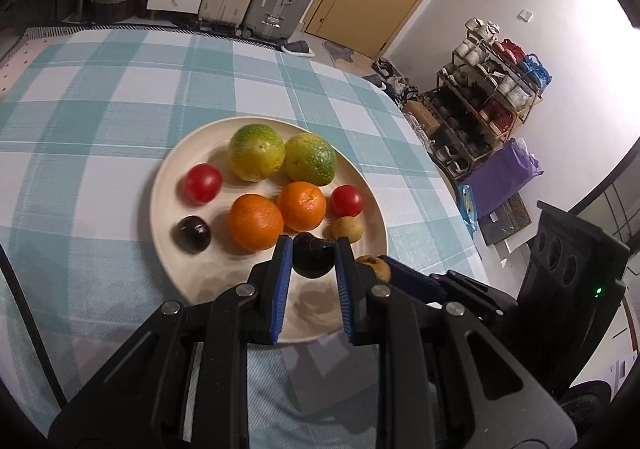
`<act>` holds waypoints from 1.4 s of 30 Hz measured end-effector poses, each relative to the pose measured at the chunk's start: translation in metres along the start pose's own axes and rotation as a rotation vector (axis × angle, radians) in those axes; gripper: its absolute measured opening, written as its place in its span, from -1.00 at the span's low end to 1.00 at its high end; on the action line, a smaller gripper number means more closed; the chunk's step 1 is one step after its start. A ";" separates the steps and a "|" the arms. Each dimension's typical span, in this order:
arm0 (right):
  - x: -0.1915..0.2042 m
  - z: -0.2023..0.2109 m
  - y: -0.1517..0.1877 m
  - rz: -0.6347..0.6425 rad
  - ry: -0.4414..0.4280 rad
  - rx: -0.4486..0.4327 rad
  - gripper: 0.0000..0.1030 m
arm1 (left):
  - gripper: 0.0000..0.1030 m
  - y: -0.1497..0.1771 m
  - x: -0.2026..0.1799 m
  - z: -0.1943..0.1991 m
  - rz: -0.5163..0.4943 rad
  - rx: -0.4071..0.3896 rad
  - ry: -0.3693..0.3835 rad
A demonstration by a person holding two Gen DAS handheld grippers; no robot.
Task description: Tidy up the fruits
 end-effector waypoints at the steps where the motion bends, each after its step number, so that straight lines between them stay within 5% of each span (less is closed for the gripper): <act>1: -0.002 -0.002 0.000 0.000 0.002 0.005 -0.45 | -0.63 -0.001 -0.001 -0.003 0.000 0.003 0.002; 15: -0.017 -0.025 -0.010 0.007 0.018 0.022 -0.44 | -0.63 -0.015 -0.008 -0.032 -0.004 0.040 0.031; 18: -0.015 -0.024 -0.013 0.011 0.030 0.003 -0.04 | -0.63 -0.017 -0.010 -0.031 0.003 0.040 0.041; 20: -0.014 -0.019 -0.013 0.014 0.018 -0.017 -0.02 | -0.62 -0.016 -0.013 -0.028 -0.008 0.039 0.039; 23: -0.011 -0.010 -0.012 0.025 0.018 -0.039 0.03 | -0.29 -0.014 -0.013 -0.024 0.004 0.042 0.015; 25: -0.011 -0.001 -0.010 0.023 0.020 -0.047 0.37 | -0.28 -0.012 -0.010 -0.020 0.012 0.042 0.022; 27: -0.012 0.005 -0.006 0.019 0.023 -0.050 0.50 | -0.28 -0.011 -0.007 -0.014 0.022 0.034 0.006; 42: 0.006 0.059 0.021 0.031 0.090 -0.126 0.70 | -0.03 0.011 0.009 0.054 0.054 -0.087 -0.090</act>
Point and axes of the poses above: each gripper's, at about its wrist camera, not at the fingertips, and z roughly against the way its jaws point, x to its left, y to its underside, the point moved 1 cm from there along -z, roughly the way its jaws point, and after that the axes turned 11 degrees about -y, right-handed, at the moved point
